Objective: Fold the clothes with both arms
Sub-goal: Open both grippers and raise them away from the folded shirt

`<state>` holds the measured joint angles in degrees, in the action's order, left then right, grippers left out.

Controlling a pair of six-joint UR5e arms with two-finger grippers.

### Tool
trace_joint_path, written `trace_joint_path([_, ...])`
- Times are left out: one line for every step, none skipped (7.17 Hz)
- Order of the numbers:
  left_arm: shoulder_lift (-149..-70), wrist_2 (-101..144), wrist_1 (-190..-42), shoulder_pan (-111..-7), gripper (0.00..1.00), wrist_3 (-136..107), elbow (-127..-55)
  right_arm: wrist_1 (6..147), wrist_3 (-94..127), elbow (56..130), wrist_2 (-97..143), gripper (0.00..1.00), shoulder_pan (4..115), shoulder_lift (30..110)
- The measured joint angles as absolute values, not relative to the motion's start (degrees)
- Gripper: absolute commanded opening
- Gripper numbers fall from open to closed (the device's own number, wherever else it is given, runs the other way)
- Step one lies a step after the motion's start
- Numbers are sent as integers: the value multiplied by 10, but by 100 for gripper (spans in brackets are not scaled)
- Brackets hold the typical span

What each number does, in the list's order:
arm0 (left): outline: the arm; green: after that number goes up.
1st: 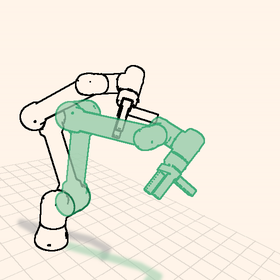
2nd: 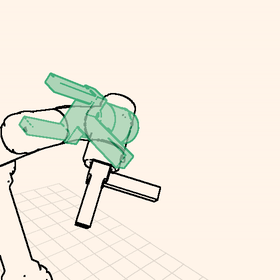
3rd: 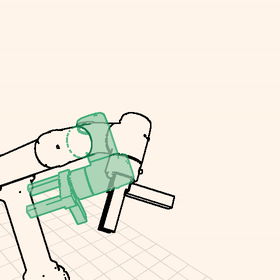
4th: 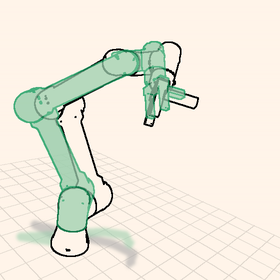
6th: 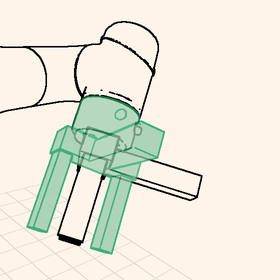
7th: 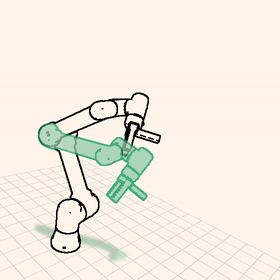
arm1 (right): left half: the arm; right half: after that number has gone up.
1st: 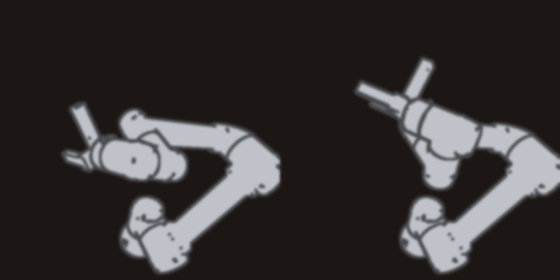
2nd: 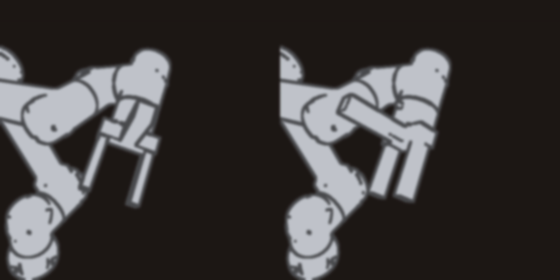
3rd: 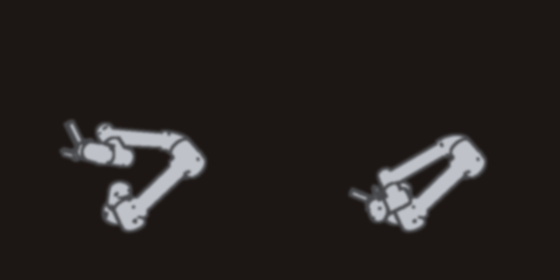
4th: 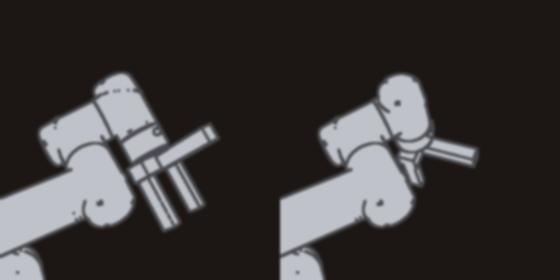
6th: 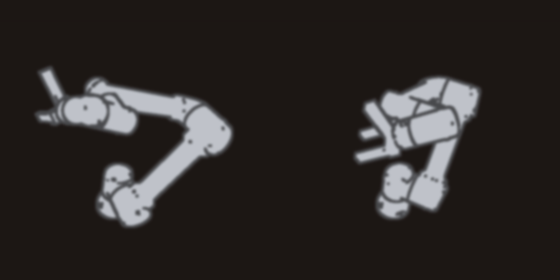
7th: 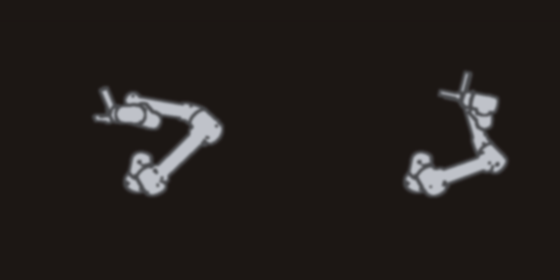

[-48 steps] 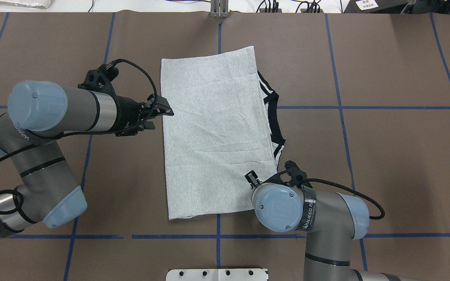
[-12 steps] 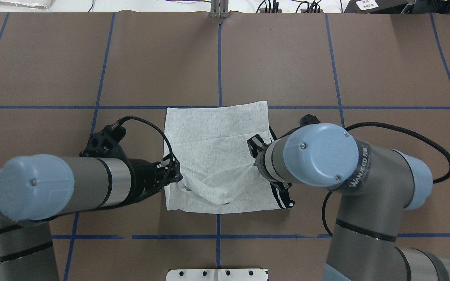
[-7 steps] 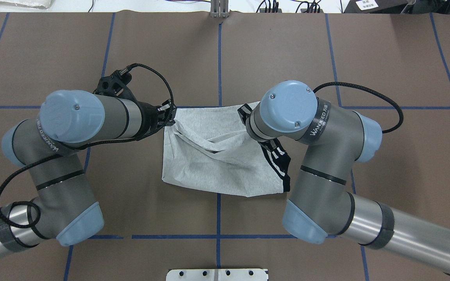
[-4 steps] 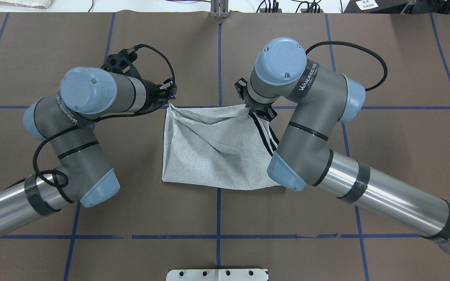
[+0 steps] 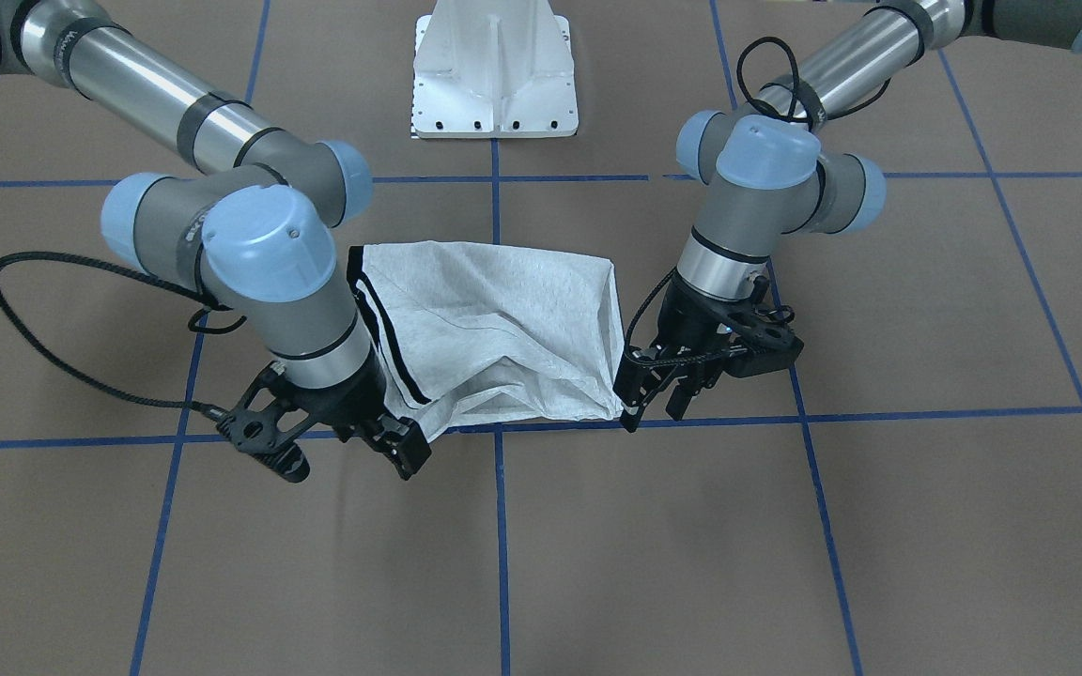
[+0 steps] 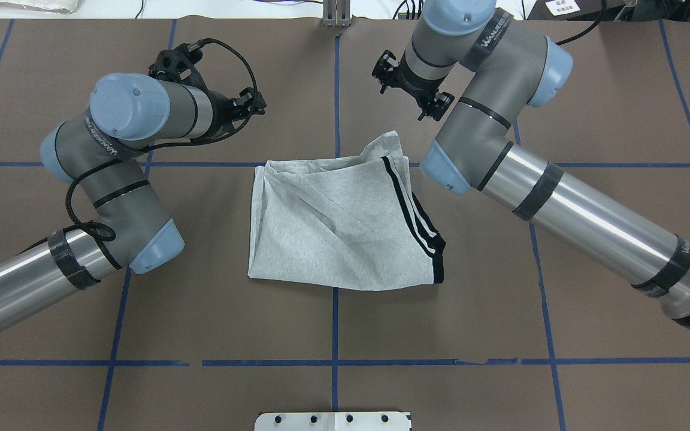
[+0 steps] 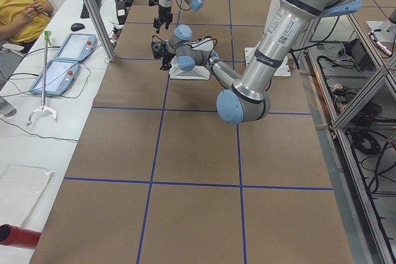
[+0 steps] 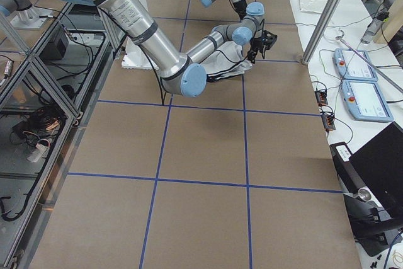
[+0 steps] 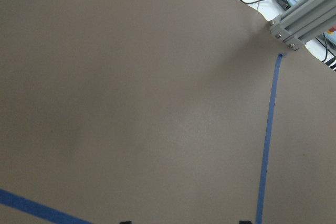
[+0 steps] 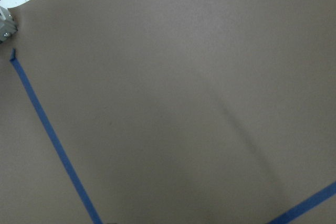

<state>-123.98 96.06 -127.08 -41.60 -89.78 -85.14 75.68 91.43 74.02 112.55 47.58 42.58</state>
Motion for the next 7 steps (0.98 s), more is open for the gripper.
trace_joint_path([-1239,962,-1272,-420,73,-880,-851,756,885,733,1132,100,486,433])
trace_joint_path([-1237,971,-1272,-421,71,-869,-852,755,870,730,1134,100,491,441])
trace_joint_path([-1236,993,-1272,-422,64,-865,-853,755,863,731,1135,100,494,448])
trace_joint_path([-1236,1016,-1272,-421,57,-864,-853,754,861,734,1139,100,498,456])
trace_joint_path([-1235,1041,-1272,-419,51,-864,-852,753,860,742,1148,100,503,467])
trace_joint_path([-1232,1069,-1272,-412,46,-865,-850,753,859,753,1157,100,508,476])
trace_joint_path([-1227,1092,-1272,-401,42,-866,-850,754,859,760,1163,100,511,481])
